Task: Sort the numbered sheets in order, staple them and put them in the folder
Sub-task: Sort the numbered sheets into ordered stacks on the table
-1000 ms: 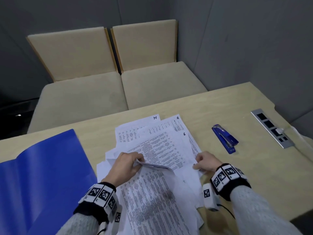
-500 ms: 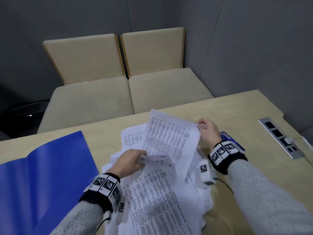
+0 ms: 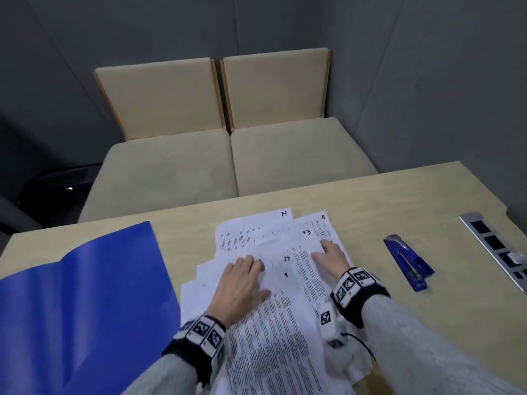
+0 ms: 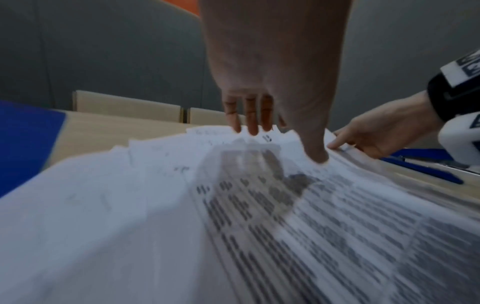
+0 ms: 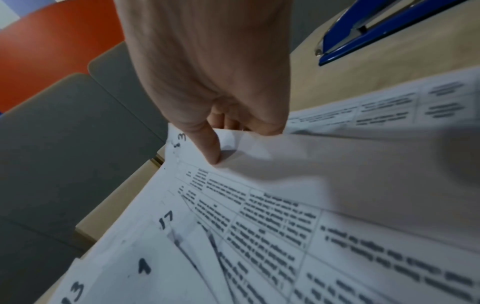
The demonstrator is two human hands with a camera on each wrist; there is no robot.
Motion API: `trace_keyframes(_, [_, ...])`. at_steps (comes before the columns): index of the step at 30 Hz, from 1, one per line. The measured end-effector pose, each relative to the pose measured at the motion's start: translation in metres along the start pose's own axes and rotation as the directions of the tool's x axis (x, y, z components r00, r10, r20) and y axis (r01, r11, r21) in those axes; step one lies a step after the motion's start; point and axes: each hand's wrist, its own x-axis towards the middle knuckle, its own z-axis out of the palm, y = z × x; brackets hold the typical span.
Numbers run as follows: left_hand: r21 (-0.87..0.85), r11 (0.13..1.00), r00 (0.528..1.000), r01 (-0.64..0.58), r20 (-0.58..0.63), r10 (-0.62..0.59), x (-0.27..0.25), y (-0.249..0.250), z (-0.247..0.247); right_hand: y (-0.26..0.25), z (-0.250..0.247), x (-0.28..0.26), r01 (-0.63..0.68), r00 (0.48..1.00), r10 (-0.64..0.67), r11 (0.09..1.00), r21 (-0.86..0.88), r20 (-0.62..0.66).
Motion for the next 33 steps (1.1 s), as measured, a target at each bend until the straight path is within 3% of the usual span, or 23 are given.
trace_keyframes(2, [0.031, 0.992, 0.979, 0.124, 0.156, -0.128, -0.012, -0.004, 0.015, 0.006, 0.001, -0.003, -0.003, 1.000, 0.005, 0.998, 0.067, -0.022])
trace_keyframes(3, [0.046, 0.983, 0.967, 0.178, 0.177, -0.184, -0.016, -0.007, 0.021, 0.008, 0.001, -0.005, 0.020, 0.999, -0.016, 0.995, 0.100, -0.040])
trace_keyframes(7, [0.008, 0.978, 0.966, 0.211, 0.151, -0.209, -0.019, -0.009, 0.023, 0.006, -0.005, -0.021, 0.135, 0.985, -0.109, 0.969, 0.208, -0.132])
trace_keyframes(13, [-0.333, 0.889, 0.949, 0.315, 0.082, -0.305, -0.025, -0.005, 0.023, 0.009, -0.010, -0.042, 0.244, 0.938, -0.140, 0.917, 0.317, -0.318])
trace_keyframes(15, [-0.412, 0.843, 0.935, 0.346, 0.078, -0.346, -0.025, -0.003, 0.016, 0.013, -0.010, -0.045, 0.219, 0.944, -0.104, 0.907, 0.360, -0.313])
trace_keyframes(19, [-0.574, 0.732, 0.924, 0.368, 0.141, -0.354, -0.026, -0.011, -0.003, 0.009, -0.019, -0.055, 0.241, 0.960, -0.174, 0.913, 0.330, -0.221])
trace_keyframes(22, [-0.446, 0.871, 0.976, 0.209, 0.035, -0.216, -0.031, -0.018, -0.022, -0.014, -0.050, -0.063, 0.377, 0.898, -0.242, 0.855, 0.358, -0.367])
trace_keyframes(24, [-0.291, 0.955, 0.995, 0.059, -0.065, -0.082, -0.033, -0.017, -0.038, -0.036, -0.082, -0.066, 0.525, 0.800, -0.264, 0.742, 0.416, -0.538])
trace_keyframes(26, [-0.182, 0.979, 0.984, -0.094, -0.166, 0.064, -0.030, -0.010, -0.055, -0.056, -0.115, -0.071, 0.615, 0.743, -0.232, 0.608, 0.502, -0.628])
trace_keyframes(30, [-0.054, 0.946, 0.905, -0.321, -0.311, 0.290, -0.019, 0.027, -0.100, -0.089, -0.146, -0.089, 0.663, 0.744, -0.236, 0.382, 0.644, -0.626])
trace_keyframes(33, [0.002, 0.926, 0.858, -0.377, -0.375, 0.351, -0.011, 0.058, -0.132, -0.097, -0.132, -0.101, 0.617, 0.786, -0.311, 0.435, 0.656, -0.534])
